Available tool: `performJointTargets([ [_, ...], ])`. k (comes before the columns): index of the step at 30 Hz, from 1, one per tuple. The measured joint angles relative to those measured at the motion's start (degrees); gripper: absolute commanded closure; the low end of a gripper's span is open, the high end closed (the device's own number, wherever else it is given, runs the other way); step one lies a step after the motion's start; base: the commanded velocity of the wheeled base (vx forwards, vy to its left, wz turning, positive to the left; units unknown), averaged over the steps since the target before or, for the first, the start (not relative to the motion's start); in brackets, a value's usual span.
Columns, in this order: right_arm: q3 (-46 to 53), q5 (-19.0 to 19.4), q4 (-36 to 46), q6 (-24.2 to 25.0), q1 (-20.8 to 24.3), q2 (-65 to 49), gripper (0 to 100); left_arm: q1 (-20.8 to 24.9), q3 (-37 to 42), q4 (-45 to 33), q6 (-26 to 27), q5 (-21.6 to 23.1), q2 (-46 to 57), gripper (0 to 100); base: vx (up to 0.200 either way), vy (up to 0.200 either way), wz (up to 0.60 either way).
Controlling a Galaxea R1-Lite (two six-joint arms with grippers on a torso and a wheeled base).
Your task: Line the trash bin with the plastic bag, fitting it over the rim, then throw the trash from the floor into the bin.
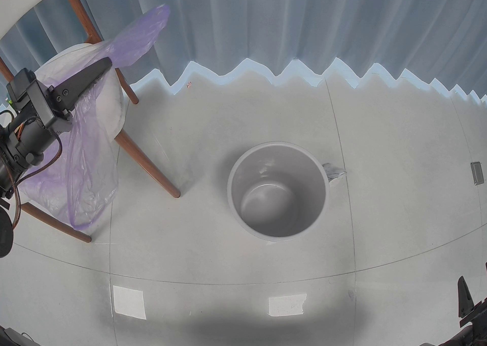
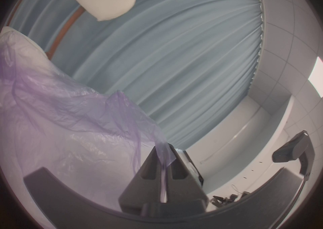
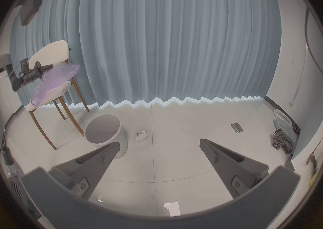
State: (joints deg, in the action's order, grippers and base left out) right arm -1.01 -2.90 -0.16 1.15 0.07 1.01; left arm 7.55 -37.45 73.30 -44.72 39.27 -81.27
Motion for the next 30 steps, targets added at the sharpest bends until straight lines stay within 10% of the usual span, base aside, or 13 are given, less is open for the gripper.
performJointTargets([
  [30,0.00,0.00,0.00,0.00,-0.02,0.00,0,29.99,-1.39,0.32,0.43,0.09,3.96,100,0.000,0.000,0.00],
])
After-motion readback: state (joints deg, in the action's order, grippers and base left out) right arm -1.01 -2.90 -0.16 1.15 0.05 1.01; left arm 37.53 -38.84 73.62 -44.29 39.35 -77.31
